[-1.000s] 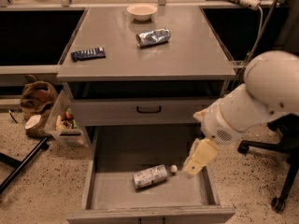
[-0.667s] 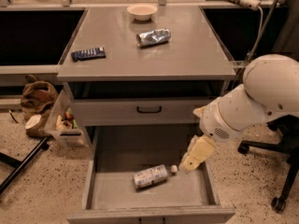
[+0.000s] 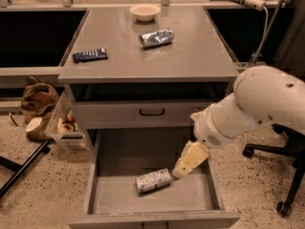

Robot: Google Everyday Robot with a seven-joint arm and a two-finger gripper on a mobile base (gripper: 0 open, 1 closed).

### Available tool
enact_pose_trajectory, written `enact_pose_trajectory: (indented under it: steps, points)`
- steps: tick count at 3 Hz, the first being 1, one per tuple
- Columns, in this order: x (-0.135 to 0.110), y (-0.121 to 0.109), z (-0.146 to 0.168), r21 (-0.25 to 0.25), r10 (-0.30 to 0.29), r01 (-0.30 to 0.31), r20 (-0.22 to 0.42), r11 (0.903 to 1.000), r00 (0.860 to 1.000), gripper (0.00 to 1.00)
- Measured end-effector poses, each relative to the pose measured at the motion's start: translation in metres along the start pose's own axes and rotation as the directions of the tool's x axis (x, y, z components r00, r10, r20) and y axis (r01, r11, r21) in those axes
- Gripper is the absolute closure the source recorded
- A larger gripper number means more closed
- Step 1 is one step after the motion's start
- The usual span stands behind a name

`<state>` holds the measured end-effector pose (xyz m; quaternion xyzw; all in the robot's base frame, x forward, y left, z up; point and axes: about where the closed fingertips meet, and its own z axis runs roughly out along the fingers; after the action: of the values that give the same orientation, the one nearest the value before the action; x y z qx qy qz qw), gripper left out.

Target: Pick blue plastic bottle from middle drawer and place on counter

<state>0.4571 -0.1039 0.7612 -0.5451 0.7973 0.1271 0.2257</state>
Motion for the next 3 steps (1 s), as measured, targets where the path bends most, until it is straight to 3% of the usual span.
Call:
enact_pose_trajectory:
  steps: [1,2,3]
  points:
    - [0.001,0.010,0.050,0.026,0.037,-0.038,0.014,0.9990,0.999,0.00]
    - [-0.012,0.007,0.099,0.048,0.063,-0.068,0.085,0.9966,0.994,0.00]
    - [-0.023,-0.015,0.158,-0.022,0.119,-0.117,0.199,0.9929,0.973,0.00]
